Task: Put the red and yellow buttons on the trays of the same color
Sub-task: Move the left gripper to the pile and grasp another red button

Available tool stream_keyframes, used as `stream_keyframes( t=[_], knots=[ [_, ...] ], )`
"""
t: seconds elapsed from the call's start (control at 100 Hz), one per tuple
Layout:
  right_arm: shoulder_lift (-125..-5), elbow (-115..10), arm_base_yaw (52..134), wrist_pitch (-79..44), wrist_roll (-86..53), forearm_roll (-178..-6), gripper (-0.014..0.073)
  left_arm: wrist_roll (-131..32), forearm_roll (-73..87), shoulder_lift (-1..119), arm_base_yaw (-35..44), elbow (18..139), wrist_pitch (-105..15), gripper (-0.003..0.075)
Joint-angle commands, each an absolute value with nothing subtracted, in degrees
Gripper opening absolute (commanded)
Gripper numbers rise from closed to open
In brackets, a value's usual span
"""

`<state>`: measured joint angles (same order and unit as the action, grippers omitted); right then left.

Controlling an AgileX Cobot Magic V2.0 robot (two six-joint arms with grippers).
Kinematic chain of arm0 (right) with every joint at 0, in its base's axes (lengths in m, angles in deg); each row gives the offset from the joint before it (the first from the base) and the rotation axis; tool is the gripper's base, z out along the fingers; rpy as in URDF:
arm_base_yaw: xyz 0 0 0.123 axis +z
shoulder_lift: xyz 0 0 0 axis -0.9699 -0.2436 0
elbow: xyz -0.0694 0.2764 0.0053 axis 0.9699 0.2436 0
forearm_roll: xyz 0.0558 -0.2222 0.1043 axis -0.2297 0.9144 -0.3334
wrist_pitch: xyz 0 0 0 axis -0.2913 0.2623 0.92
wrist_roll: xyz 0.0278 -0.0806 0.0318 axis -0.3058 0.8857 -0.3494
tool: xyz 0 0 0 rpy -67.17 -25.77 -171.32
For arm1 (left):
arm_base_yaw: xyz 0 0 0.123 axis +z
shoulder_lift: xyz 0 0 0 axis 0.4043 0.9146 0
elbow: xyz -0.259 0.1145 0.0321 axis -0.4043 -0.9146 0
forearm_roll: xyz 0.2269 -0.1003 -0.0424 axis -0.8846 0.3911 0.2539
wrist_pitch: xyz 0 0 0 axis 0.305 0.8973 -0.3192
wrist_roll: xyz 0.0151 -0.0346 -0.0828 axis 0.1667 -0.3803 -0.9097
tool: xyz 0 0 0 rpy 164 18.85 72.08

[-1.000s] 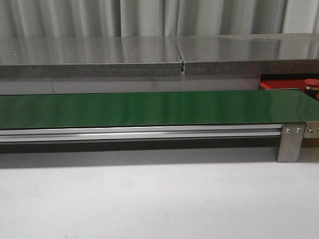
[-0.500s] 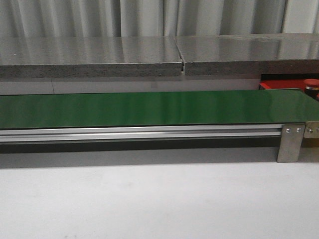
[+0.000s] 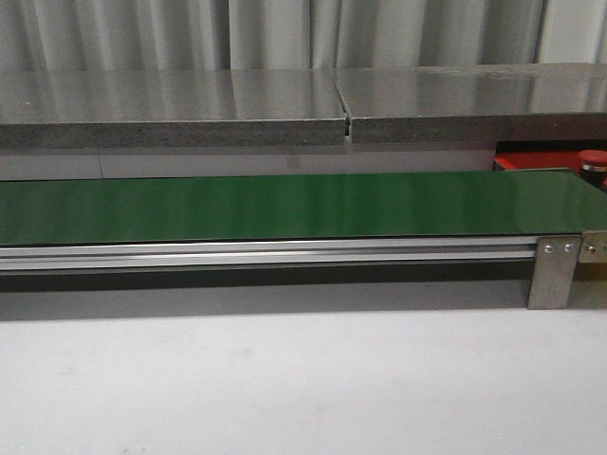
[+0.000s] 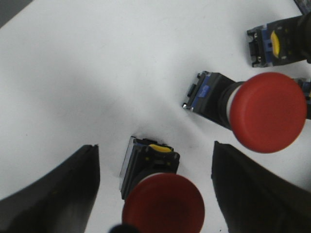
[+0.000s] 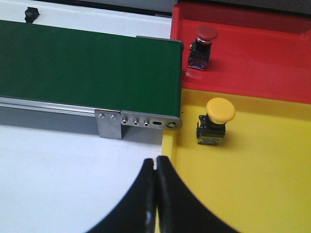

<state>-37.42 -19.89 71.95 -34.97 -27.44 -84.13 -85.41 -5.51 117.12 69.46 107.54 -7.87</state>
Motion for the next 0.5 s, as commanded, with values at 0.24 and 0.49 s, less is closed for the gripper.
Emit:
stream_keyframes(
  t=[0.24,0.49],
  knots=[
    [-37.57,-21.37,71.85,-31.17,-26.95,-84.47,-0.0068,-85.95,-4.44,114.25,69.6,109.57,-8.08,0.0249],
    [-37.57,-21.37,71.85,-31.17,-26.95,-84.47,-0.0068,-85.95,-4.33,113.91,69.6,109.57,-7.88,0.0222]
  ],
)
